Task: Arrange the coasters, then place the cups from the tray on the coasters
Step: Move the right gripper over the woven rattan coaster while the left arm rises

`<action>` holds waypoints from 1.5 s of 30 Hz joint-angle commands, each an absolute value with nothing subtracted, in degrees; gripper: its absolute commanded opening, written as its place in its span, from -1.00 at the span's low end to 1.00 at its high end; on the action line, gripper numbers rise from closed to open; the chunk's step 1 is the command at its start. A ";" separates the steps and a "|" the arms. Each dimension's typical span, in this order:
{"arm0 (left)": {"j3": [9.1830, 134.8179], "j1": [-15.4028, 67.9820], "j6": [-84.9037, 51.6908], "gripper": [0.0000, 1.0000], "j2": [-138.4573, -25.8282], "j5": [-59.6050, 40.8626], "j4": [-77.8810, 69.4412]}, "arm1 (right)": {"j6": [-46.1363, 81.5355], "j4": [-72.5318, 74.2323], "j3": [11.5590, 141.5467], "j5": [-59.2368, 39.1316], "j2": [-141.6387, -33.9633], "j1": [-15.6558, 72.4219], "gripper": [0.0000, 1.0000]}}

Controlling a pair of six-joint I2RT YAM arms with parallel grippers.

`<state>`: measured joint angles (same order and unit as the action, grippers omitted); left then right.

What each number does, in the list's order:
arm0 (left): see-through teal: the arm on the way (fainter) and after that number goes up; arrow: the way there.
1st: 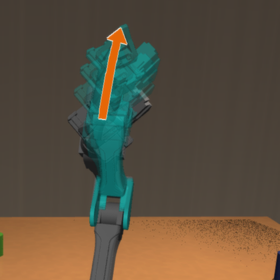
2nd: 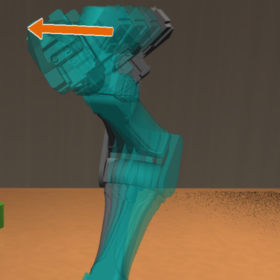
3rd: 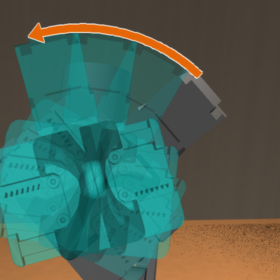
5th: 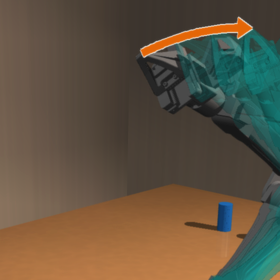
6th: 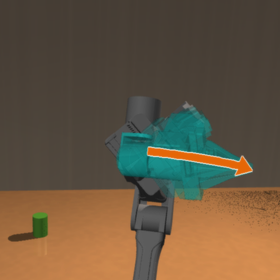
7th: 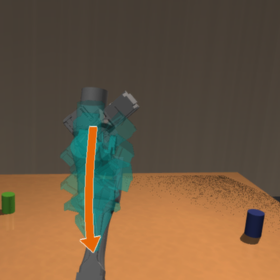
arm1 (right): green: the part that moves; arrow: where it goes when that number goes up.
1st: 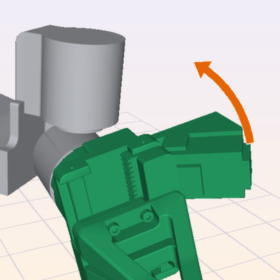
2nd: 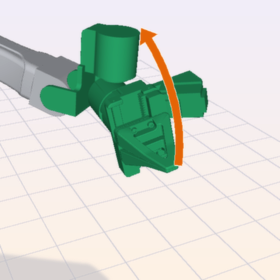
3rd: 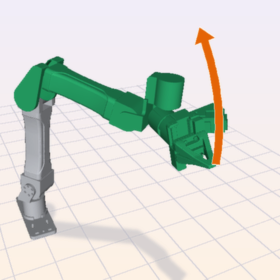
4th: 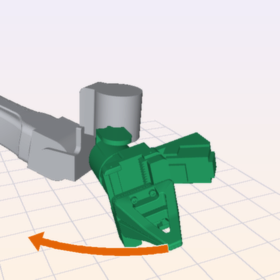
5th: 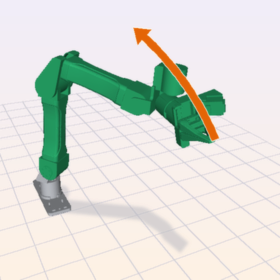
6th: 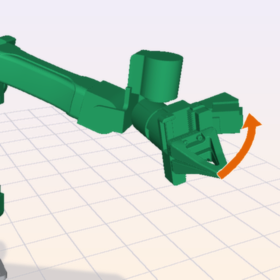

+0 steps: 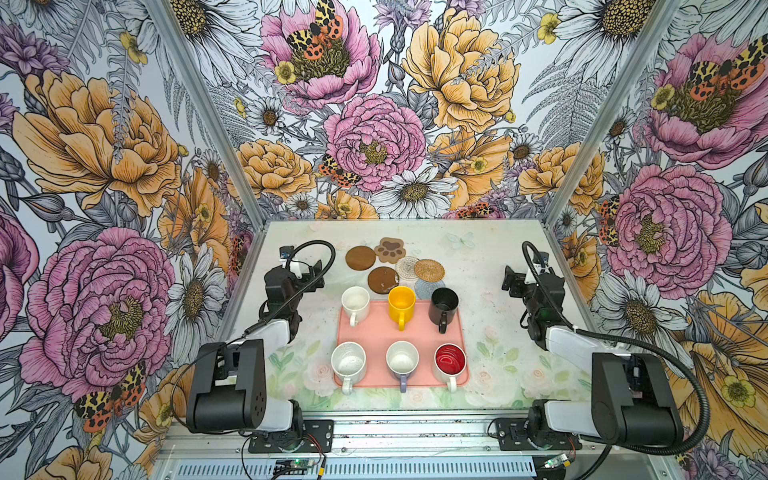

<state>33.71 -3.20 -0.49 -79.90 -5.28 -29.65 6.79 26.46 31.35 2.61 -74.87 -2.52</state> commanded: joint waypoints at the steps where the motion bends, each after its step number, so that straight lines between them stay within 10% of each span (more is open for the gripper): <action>1: 35.49 -1.96 -3.75 0.96 -76.81 -7.30 -18.45 | 8.51 9.29 37.21 -0.14 -73.19 -0.57 0.82; 29: 35.70 21.53 -18.16 0.82 -61.55 6.24 -8.90 | 10.26 -28.00 88.90 -16.78 -116.30 17.99 0.70; 45: 35.33 21.61 -17.18 0.85 -62.20 6.24 -9.62 | 4.87 -40.96 104.94 -4.33 -128.42 23.15 0.87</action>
<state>36.07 21.26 -18.04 -61.67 5.19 -8.82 6.96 -37.80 102.17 -9.80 -126.54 22.55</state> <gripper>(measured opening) 0.927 0.930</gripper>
